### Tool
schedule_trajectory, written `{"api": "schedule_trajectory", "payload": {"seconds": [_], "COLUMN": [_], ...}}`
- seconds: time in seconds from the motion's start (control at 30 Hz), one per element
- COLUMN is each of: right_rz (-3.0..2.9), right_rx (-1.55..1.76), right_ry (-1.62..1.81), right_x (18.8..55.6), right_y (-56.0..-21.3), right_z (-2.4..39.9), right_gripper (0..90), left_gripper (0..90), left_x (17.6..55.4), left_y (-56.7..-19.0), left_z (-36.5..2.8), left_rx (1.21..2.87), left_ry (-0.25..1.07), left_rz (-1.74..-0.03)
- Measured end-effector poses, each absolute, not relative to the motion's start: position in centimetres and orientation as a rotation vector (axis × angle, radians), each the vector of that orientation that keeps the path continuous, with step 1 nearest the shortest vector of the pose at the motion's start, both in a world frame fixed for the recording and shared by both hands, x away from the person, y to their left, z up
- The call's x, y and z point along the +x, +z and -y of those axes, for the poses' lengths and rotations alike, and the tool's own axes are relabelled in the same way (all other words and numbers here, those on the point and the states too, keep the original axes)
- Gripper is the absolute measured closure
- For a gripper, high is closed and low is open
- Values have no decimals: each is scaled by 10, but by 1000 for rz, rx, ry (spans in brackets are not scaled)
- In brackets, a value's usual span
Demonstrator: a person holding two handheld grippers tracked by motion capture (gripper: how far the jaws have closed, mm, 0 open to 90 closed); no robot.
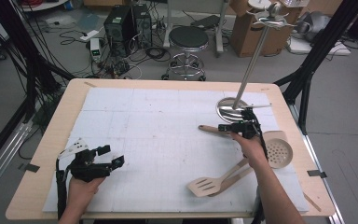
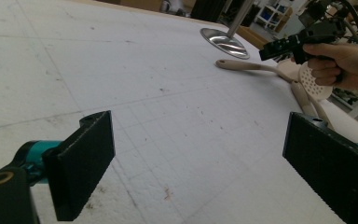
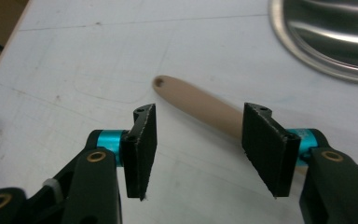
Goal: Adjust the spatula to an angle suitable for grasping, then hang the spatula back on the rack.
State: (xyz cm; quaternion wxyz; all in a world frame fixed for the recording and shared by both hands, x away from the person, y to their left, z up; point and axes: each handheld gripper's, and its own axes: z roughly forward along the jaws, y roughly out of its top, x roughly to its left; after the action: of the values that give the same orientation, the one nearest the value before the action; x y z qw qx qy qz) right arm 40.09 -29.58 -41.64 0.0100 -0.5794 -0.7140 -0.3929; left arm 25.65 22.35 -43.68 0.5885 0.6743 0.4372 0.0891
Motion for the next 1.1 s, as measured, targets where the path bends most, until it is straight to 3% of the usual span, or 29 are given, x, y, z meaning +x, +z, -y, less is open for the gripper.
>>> {"api": "schedule_trajectory", "payload": {"seconds": [0.73,1.1], "right_rz": [2373,2514], "right_rx": [-1787,-1686], "right_ry": [-1087,-926], "right_x": [403,413], "right_y": [-416,-423], "right_z": [344,345], "right_gripper": [374,415], "left_gripper": [96,96], "left_x": [259,258], "left_y": [-438,-440], "left_z": [-220,-222], "left_rx": [1579,1585], "left_ry": [199,202], "left_rz": [-1025,-1040]}}
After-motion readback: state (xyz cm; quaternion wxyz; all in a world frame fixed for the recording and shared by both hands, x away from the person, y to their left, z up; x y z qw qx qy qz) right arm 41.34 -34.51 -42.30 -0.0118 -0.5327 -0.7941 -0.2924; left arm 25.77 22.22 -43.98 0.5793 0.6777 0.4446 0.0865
